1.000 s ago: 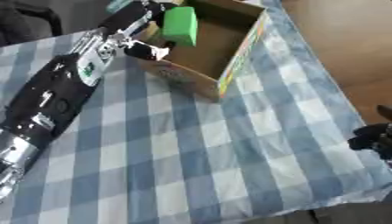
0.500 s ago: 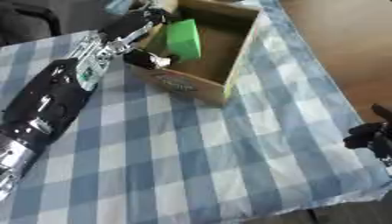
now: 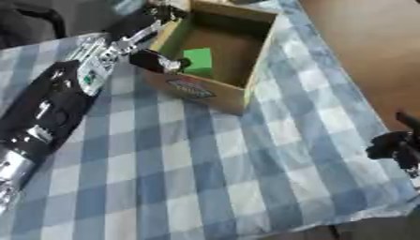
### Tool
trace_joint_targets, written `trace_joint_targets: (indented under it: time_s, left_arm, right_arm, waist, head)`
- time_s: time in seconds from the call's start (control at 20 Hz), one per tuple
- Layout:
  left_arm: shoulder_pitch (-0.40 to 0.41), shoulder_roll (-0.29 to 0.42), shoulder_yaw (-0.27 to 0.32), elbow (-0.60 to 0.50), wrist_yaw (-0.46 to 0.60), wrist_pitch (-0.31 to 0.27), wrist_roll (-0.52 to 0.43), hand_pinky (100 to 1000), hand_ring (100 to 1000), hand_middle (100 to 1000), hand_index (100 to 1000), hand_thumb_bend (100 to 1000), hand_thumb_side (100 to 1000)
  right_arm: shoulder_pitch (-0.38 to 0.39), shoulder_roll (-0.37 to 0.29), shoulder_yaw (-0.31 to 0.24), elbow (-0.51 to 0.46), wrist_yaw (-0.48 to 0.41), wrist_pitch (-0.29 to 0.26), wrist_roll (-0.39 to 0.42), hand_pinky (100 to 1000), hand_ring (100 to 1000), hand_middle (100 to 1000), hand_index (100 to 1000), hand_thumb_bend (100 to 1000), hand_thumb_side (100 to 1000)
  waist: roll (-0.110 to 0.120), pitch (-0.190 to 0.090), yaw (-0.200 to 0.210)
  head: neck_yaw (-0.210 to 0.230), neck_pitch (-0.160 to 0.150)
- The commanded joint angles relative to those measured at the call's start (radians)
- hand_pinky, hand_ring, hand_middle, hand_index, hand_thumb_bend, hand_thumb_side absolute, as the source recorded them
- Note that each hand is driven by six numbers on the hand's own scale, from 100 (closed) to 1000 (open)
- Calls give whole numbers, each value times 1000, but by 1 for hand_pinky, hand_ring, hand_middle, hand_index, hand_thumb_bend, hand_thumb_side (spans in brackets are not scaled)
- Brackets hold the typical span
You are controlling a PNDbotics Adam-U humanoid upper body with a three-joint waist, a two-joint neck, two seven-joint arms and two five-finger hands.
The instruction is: Pick up objects on the table and place them in the box.
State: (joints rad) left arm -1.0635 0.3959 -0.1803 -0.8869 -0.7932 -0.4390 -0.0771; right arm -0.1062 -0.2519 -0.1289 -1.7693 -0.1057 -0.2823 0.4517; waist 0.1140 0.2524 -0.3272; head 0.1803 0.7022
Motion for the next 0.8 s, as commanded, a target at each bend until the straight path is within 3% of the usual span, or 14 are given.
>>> trace_joint_targets:
  time_s: [0.05,0.4,0.65,0.8]
  left_arm:
    - [-10,76,12,-89,161,9,-34,880,798,768,925,232,513]
    - [54,226,33,-326,569,113,-124,863,772,738,913,120,415]
    - [87,266,46,-398,661,170,-147,857,762,727,909,100,439]
    - [150,316,67,-440,704,179,-134,855,757,718,907,100,483]
  right_arm:
    - [1,-13,-8,-8,-5,-1,-2,659,660,653,984,100,612]
    - [18,-16,-17,-3,-4,0,-12,660,660,652,983,100,610]
    - [21,-14,-18,-3,-4,1,-14,661,661,652,983,100,609]
    - [26,-9,-27,-1,-5,1,-21,661,661,652,983,100,609]
  waist:
    - [-16,-28,14]
    - [-30,-58,80]
    - [-36,-62,95]
    - [-51,-62,146]
  head:
    - [-10,4]
    - [-31,27]
    - [-31,32]
    - [-46,37]
